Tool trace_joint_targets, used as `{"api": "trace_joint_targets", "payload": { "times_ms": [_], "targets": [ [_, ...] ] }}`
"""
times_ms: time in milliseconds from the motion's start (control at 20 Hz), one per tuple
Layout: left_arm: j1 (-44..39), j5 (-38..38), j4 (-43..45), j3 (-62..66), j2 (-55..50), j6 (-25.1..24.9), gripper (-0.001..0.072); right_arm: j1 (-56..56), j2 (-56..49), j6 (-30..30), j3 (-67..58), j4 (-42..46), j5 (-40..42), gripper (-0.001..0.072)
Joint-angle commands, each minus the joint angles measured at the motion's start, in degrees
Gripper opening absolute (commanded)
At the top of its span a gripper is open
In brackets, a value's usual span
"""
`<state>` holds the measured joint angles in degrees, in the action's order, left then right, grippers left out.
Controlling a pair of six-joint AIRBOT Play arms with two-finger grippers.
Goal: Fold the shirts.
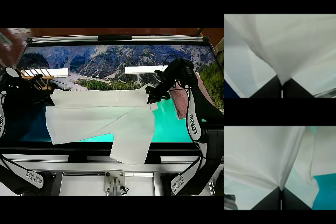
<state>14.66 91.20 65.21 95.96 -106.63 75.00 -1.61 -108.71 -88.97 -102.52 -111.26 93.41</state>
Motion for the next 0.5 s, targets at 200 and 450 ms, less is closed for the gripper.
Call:
{"api": "trace_joint_targets", "payload": {
  "times_ms": [200,450],
  "targets": [
    [-0.9,0.4,1.9,0.0,-0.3,0.3,0.0032,-2.9,-1.6,2.1,0.0,2.3,-2.0,0.0059],
    [-2.3,-2.5,1.6,0.1,-0.3,0.2,0.0033,-2.7,-1.2,2.2,0.0,4.2,-8.7,0.0059]
  ]
}}
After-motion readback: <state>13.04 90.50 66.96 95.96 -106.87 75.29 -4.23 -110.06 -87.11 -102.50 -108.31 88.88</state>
